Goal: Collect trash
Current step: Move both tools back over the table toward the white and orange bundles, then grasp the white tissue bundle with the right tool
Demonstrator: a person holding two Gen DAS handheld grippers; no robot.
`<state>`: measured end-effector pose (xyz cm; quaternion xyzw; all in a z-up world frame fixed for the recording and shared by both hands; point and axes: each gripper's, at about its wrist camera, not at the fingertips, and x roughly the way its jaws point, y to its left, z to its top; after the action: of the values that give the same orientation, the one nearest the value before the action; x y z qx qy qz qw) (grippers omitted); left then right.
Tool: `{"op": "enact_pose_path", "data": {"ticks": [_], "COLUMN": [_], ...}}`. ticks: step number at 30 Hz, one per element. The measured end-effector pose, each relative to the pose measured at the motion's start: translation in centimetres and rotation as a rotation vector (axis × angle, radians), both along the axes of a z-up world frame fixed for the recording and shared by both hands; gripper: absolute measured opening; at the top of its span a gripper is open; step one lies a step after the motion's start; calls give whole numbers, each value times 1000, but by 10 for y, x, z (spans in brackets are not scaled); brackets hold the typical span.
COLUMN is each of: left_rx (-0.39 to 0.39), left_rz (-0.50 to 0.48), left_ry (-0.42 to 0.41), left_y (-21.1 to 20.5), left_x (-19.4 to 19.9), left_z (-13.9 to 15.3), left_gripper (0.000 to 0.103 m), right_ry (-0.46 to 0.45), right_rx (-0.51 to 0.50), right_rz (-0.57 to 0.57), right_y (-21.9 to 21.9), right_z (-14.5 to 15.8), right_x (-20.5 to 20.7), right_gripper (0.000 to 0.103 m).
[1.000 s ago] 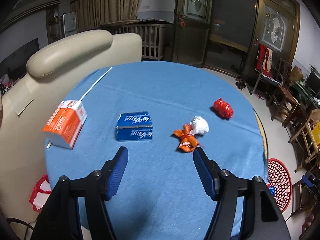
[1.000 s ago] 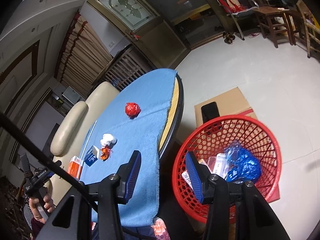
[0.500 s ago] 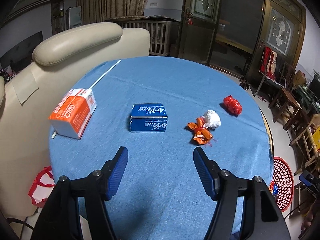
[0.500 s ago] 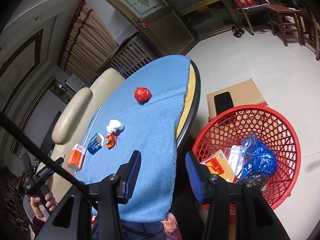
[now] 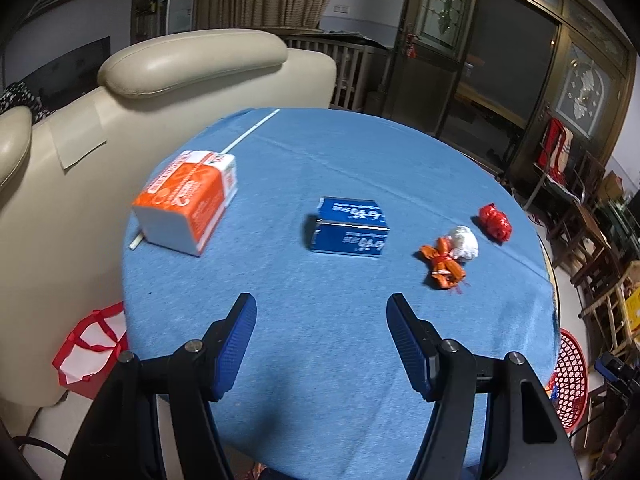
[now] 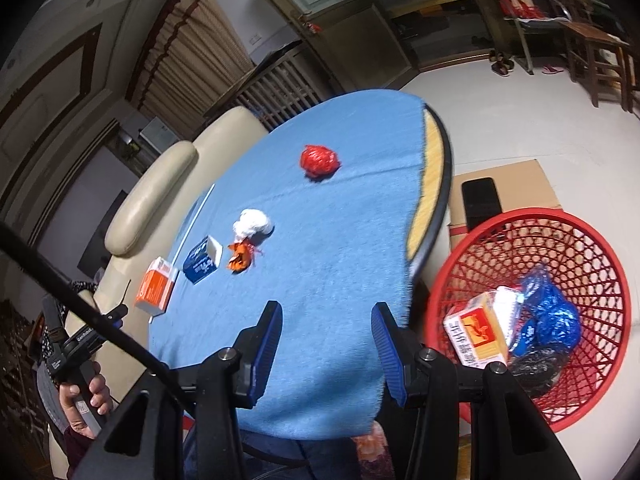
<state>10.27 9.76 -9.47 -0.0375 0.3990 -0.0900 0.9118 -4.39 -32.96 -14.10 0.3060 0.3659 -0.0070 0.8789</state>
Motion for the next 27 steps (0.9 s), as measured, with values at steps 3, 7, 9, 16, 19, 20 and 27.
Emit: {"op": "enact_pose_path", "data": {"ticks": [3,7,9,16,19,20,27], "left_rx": [0,-7,-13,-20,-21,-22,-28], "left_rz": [16,47,59,93,104,106,116], "left_ry": [5,18,28,61,82,89,137], "left_y": [12,30,37,55,60,61,63], "left_x": [0,1,2,8,14,16,30], "left_z": [-4,-12,-16,-33,-42,-45,-63], "left_gripper": [68,68,68,68,68,68,68], "right_ry": [9,15,16,36,55,63,126], "right_rx": [-19,-53,-75,-109,-110,-106,-38], "right_rz": [34,86,115,193,220,227,231], "right_y": [13,31,40,65,74,77,88], "right_z": [3,8,12,13,8,5,-20], "right_x": [15,40,56,130,162,174,248], "right_gripper": [50,50,50,50,54,58,60]}}
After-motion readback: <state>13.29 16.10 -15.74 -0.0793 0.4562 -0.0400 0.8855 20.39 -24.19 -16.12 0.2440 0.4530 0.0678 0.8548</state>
